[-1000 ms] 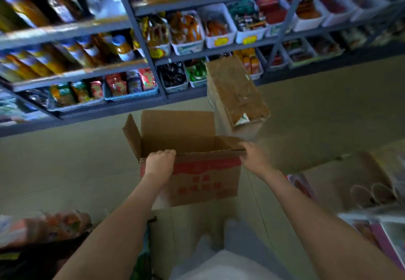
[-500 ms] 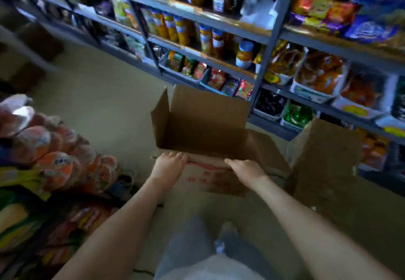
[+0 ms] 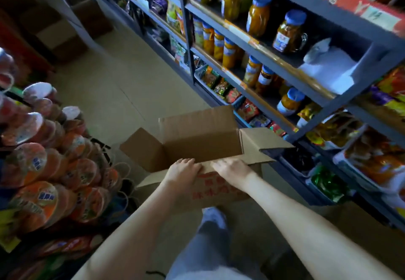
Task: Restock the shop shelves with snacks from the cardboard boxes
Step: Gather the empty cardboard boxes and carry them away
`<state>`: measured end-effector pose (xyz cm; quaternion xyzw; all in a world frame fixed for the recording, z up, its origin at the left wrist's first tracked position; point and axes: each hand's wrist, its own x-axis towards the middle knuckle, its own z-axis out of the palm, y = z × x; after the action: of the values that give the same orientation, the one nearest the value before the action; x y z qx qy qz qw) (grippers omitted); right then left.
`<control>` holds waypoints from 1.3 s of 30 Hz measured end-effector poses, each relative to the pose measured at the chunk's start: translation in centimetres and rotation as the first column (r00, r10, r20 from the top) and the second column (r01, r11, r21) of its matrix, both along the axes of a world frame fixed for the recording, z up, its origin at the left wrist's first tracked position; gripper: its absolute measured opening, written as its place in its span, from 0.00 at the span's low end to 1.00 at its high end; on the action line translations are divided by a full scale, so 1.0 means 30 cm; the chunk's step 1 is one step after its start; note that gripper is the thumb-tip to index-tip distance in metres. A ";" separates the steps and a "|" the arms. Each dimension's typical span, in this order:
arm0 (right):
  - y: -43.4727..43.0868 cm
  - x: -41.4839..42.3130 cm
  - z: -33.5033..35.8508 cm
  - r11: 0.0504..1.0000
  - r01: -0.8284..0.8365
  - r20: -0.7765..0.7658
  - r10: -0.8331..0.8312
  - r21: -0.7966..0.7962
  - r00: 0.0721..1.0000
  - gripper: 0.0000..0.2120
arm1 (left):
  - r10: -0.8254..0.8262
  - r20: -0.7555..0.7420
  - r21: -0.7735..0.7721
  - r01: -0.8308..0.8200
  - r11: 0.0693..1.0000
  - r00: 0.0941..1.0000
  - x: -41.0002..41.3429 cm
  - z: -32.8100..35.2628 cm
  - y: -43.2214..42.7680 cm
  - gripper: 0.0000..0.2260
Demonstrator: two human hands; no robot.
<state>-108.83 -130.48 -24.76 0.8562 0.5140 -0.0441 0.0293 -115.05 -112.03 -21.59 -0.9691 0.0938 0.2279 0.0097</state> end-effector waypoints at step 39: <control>1.619 1.762 -0.053 0.916 -0.373 0.000 0.377 0.147 0.926 0.30 | 0.462 0.165 -0.027 -0.464 0.885 0.872 1.487 -0.009 1.437 0.23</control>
<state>-55.98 -81.91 -26.37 0.7409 0.6708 -0.0124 -0.0318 -70.42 -68.92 -21.87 -0.9789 -0.1434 0.1425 -0.0311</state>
